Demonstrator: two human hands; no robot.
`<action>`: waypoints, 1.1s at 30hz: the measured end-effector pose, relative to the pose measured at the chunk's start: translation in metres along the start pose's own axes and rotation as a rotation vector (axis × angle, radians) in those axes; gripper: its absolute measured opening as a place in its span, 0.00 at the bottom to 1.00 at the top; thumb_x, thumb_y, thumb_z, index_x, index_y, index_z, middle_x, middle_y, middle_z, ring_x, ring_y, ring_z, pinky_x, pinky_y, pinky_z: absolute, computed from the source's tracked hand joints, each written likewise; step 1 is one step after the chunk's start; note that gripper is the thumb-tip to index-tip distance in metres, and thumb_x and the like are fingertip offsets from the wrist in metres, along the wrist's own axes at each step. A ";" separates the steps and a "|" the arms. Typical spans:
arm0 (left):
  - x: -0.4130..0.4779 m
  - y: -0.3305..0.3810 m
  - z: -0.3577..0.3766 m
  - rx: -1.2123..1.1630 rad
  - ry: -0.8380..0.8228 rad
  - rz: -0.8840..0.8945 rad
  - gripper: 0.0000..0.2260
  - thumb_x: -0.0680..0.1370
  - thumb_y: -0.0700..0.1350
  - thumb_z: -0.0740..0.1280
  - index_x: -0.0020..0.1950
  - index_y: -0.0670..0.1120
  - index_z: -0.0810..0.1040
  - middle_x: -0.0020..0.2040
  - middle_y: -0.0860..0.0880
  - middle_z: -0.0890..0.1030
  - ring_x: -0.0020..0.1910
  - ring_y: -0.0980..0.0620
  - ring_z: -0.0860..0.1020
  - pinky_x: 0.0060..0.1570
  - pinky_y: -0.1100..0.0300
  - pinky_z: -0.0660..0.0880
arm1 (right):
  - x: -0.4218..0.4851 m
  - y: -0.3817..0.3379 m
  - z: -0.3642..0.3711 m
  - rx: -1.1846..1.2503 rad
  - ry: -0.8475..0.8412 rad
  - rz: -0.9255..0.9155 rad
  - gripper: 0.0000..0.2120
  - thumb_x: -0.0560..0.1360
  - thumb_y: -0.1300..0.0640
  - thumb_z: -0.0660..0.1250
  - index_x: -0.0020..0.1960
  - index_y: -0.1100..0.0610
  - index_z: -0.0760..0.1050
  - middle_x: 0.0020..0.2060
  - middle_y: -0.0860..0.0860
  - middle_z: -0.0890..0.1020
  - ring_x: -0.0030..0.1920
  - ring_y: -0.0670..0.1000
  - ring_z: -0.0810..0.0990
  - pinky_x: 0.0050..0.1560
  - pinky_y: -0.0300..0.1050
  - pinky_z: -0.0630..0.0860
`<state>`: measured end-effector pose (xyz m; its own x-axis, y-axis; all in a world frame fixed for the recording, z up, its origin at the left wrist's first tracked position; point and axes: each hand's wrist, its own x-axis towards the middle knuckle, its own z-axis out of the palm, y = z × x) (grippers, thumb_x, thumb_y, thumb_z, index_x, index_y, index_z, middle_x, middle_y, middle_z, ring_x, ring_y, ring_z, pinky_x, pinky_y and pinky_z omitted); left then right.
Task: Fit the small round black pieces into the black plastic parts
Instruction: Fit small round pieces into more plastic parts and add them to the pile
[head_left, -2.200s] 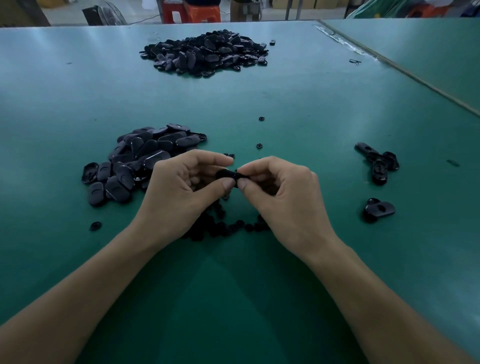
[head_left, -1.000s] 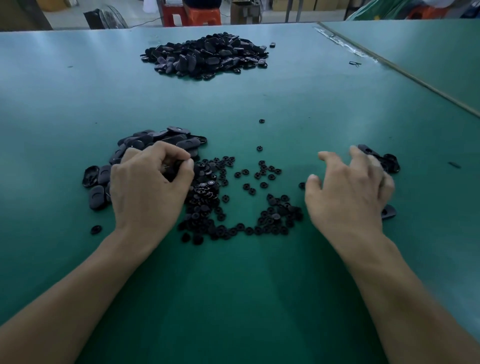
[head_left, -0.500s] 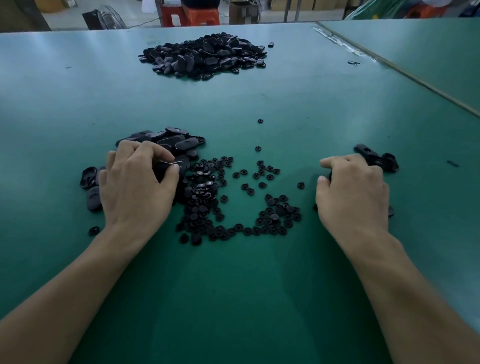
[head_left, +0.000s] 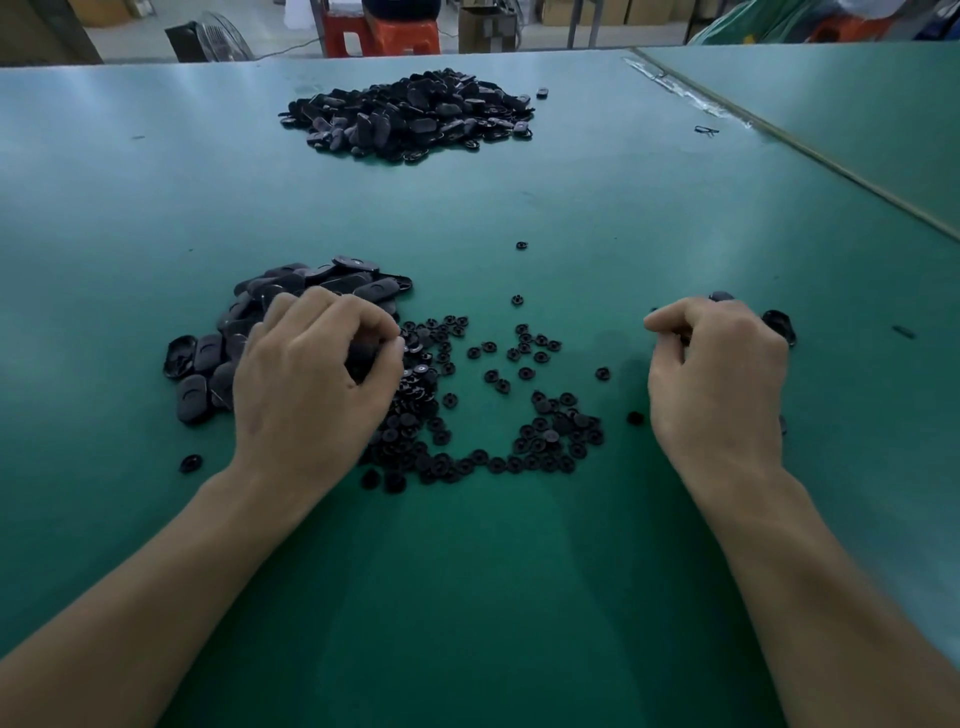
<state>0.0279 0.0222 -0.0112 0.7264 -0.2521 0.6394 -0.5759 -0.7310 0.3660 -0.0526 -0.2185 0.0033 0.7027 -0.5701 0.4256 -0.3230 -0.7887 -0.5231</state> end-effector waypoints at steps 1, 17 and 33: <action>-0.001 0.002 0.000 -0.030 0.001 0.021 0.03 0.77 0.47 0.71 0.47 0.48 0.80 0.41 0.55 0.78 0.42 0.51 0.73 0.43 0.53 0.74 | -0.001 -0.004 0.000 0.046 0.034 -0.044 0.10 0.80 0.66 0.64 0.55 0.58 0.82 0.50 0.53 0.82 0.49 0.53 0.80 0.58 0.39 0.73; -0.005 0.020 0.002 -0.569 -0.116 -0.006 0.05 0.74 0.45 0.74 0.47 0.53 0.83 0.39 0.61 0.83 0.35 0.62 0.79 0.37 0.71 0.72 | -0.035 -0.045 0.020 0.792 -0.410 -0.182 0.11 0.74 0.62 0.74 0.52 0.47 0.82 0.44 0.44 0.85 0.47 0.43 0.84 0.52 0.40 0.80; -0.003 0.022 0.000 -0.741 -0.199 -0.057 0.13 0.74 0.39 0.76 0.56 0.50 0.81 0.44 0.55 0.85 0.40 0.59 0.83 0.45 0.67 0.78 | -0.036 -0.045 0.020 0.757 -0.438 -0.174 0.06 0.76 0.59 0.71 0.47 0.49 0.81 0.41 0.43 0.86 0.46 0.41 0.84 0.51 0.42 0.80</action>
<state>0.0133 0.0071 -0.0054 0.7758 -0.3878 0.4977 -0.5855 -0.1486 0.7970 -0.0510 -0.1581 -0.0031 0.9322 -0.1948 0.3052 0.2071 -0.4045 -0.8908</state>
